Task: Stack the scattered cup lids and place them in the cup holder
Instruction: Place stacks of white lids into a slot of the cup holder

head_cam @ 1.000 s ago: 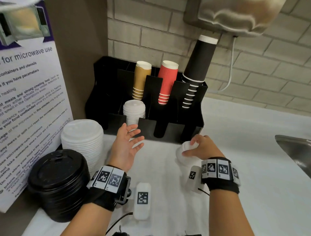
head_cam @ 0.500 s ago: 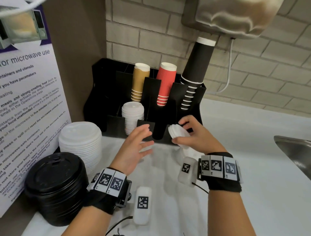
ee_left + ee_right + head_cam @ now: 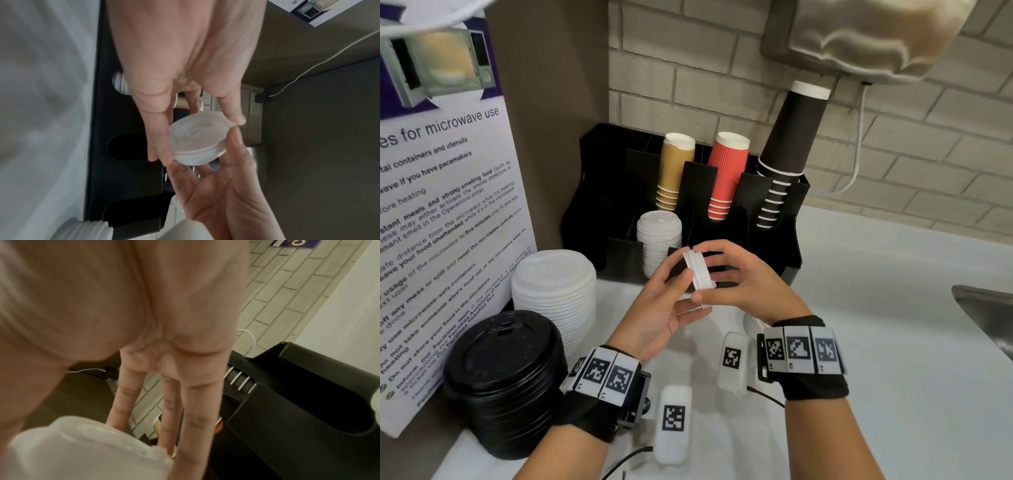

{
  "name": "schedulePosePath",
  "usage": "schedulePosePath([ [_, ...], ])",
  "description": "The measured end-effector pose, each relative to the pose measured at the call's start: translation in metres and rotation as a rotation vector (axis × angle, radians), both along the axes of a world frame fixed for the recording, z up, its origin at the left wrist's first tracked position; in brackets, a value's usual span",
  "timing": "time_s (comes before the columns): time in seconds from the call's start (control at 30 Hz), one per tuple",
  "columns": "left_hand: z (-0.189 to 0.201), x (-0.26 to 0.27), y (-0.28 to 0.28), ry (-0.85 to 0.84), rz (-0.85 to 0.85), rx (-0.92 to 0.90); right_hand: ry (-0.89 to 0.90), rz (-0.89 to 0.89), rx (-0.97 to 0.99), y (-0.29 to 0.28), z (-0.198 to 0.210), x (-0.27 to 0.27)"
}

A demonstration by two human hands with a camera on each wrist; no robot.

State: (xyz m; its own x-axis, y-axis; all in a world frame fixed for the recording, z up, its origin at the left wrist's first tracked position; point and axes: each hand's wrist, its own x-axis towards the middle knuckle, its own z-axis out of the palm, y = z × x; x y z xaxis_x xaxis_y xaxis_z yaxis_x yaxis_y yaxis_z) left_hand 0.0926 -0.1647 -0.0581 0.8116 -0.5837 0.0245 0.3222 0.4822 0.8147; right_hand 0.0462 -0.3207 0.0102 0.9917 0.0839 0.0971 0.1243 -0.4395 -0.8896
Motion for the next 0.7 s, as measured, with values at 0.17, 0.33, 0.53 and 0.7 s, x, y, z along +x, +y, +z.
schedulePosePath([
  [0.17,-0.002,0.003,0.002,0.014,0.062,-0.001,-0.036,0.006,-0.053,0.004,0.007,0.013],
  [0.33,-0.006,0.011,0.004,0.239,0.341,0.021,-0.237,-0.037,-0.27,0.016,0.039,0.064],
  [0.53,-0.007,0.015,0.007,0.262,0.431,0.073,-0.139,-0.068,-0.684,0.037,0.043,0.132],
  [0.7,-0.007,0.017,0.007,0.261,0.438,0.094,-0.059,-0.054,-0.857,0.048,0.031,0.151],
])
